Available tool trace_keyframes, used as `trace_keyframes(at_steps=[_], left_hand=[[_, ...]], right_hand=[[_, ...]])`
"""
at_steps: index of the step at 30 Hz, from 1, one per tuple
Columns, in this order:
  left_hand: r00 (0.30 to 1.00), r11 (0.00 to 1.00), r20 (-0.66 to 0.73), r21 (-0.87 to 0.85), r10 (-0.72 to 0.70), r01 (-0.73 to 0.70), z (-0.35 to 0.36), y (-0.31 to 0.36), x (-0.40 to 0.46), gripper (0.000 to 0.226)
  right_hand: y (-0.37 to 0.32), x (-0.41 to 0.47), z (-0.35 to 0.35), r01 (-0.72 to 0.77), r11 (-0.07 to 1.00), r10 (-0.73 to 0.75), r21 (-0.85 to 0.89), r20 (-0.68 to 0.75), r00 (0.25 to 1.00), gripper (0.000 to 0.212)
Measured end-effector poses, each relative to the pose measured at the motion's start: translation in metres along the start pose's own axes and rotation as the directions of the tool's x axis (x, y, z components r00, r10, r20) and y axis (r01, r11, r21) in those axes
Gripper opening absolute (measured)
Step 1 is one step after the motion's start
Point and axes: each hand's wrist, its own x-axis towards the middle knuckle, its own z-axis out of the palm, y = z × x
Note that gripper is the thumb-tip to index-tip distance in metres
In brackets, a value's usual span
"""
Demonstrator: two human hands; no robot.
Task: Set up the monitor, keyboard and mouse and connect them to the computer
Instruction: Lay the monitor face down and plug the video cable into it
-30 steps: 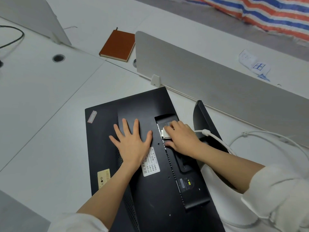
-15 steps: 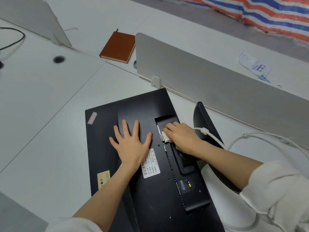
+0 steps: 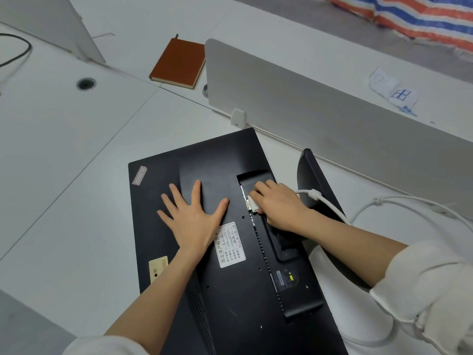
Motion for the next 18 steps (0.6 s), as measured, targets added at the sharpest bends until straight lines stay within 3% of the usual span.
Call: trace_keyframes(at_steps=[18], left_hand=[[1.000,1.000,-0.013,-0.015,-0.004,0.004,-0.0018,0.0008,-0.0013,0.092]], right_hand=[[0.0008,-0.0043,0.0023,0.003,1.000,-0.002,0.017,-0.036,0.999,0.040]])
